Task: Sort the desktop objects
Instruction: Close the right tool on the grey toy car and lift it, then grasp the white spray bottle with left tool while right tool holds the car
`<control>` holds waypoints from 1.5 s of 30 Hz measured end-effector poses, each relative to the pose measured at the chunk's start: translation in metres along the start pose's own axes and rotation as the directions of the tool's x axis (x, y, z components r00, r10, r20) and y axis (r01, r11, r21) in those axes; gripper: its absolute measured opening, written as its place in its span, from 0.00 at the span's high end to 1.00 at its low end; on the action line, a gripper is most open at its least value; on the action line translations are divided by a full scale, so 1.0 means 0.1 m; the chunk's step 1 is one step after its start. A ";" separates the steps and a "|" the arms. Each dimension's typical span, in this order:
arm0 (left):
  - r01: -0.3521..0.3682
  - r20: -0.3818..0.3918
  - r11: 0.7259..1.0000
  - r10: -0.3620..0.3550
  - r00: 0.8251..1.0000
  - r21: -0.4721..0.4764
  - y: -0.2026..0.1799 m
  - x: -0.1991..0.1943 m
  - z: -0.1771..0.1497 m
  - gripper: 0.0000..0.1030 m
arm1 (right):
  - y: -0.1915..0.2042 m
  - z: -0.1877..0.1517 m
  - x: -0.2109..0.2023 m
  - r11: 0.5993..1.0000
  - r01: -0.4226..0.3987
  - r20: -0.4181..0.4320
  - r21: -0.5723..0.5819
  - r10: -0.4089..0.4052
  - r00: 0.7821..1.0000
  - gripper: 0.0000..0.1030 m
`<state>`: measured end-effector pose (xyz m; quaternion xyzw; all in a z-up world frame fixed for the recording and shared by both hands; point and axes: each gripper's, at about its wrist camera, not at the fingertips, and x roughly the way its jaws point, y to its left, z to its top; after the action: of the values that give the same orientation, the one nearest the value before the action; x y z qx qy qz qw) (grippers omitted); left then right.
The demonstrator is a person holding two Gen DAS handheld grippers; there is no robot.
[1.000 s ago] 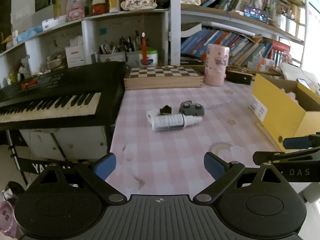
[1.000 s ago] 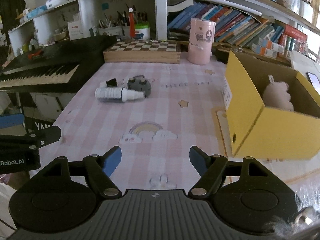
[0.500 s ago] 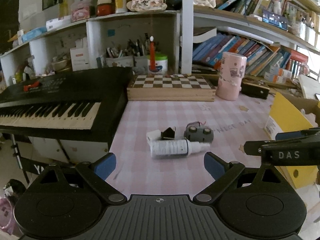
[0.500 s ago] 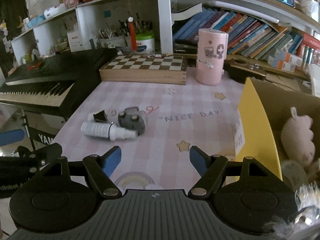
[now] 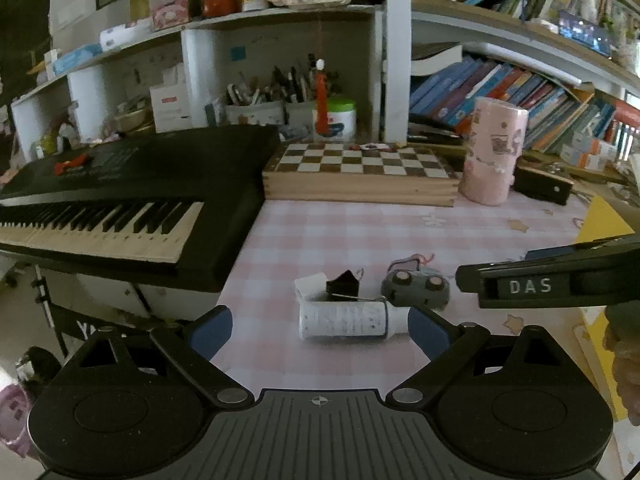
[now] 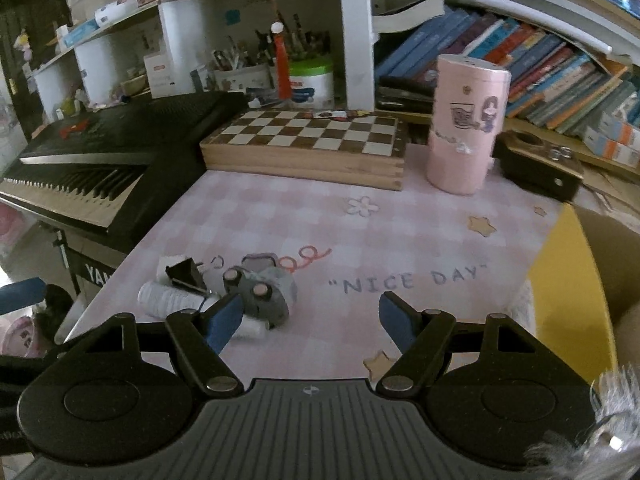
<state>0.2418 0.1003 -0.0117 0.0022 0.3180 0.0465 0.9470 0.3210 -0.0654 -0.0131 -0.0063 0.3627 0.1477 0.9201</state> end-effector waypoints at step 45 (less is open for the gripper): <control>0.079 -0.159 0.984 -0.105 0.982 -0.158 0.19 0.72 0.02 0.19 | -0.28 0.01 0.16 0.995 -0.091 -0.065 0.041 0.093 0.994 0.53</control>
<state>0.2986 0.1258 -0.0527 -0.0883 0.3912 0.0265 0.9157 0.3403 -0.0882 -0.0253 0.0228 0.3961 0.1827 0.8996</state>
